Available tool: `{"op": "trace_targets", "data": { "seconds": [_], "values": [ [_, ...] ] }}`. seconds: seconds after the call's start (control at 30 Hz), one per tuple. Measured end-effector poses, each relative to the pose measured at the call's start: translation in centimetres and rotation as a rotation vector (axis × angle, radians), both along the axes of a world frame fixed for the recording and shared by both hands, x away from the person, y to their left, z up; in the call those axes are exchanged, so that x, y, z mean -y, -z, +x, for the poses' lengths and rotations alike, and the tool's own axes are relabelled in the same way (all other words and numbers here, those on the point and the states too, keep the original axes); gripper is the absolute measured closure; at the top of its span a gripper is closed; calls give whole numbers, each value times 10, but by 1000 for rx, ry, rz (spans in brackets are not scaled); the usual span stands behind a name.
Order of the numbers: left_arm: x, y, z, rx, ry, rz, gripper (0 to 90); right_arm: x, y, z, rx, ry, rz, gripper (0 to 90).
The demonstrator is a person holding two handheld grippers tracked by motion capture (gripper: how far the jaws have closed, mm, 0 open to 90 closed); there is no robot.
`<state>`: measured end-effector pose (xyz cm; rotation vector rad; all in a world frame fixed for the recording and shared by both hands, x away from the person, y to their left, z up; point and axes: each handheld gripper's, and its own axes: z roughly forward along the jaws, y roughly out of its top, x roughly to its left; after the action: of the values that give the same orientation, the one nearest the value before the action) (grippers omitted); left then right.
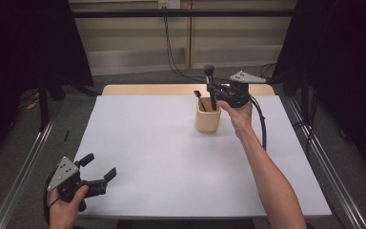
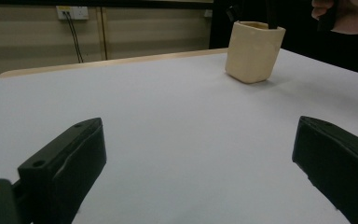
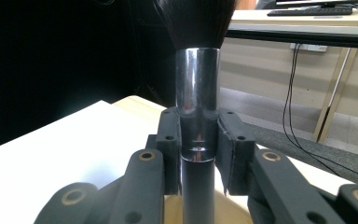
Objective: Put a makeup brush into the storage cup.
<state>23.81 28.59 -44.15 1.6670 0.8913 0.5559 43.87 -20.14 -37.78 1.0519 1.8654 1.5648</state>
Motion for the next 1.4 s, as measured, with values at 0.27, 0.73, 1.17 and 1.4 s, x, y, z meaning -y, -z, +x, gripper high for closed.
{"op": "trace_targets", "data": {
  "seconds": [0.27, 0.73, 1.17, 1.4],
  "values": [
    [0, 0, 0, -3, 0, -1, 28, 2, 13, 0, -13, 3, -10, 730],
    [0, 0, 0, -2, -2, 1, 28, 3, 34, -3, -45, -6, -20, 730],
    [1, 0, 1, -4, -1, 2, 28, 4, 41, -6, -75, -2, -22, 728],
    [2, 0, 2, -7, -5, 0, 28, 5, 40, -5, -86, -5, -25, 722]
  ]
}}
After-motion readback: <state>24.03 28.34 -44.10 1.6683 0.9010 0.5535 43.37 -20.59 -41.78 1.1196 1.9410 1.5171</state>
